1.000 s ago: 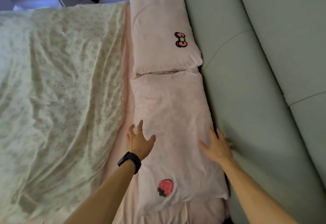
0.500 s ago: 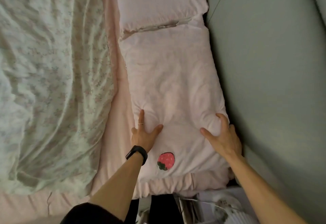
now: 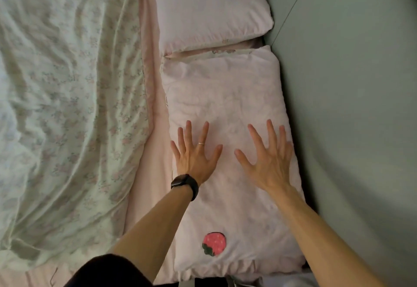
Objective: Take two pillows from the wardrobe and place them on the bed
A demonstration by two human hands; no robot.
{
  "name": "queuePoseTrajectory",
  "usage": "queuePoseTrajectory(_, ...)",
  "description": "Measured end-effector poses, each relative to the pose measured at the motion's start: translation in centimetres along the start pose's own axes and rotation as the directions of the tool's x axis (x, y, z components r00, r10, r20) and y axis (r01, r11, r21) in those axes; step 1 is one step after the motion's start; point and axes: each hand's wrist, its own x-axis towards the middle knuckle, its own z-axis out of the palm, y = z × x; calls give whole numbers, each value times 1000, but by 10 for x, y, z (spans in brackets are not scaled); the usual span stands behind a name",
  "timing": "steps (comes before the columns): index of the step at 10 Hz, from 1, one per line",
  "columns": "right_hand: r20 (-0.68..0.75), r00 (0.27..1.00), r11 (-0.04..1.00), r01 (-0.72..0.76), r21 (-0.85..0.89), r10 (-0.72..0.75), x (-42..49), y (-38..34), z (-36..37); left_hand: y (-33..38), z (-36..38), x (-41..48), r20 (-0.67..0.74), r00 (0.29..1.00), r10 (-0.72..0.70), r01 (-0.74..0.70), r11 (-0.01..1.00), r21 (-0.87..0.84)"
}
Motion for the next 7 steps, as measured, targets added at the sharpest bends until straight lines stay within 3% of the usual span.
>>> queuePoseTrajectory(1,50,998,995,-27,-92,32,32,18,33,-5,12,44,-20,997,68,-67,997,29)
queuePoseTrajectory(4,-18,1000,989,-25,-147,22,50,37,77,-21,53,70,-50,995,91,-87,993,73)
queuePoseTrajectory(6,231,968,988,-65,-138,96,52,23,46,-21,47,68,-13,996,88,-87,992,96)
queuePoseTrajectory(7,349,932,993,-113,28,96,53,12,4,-22,41,65,-11,995,99,-96,983,156)
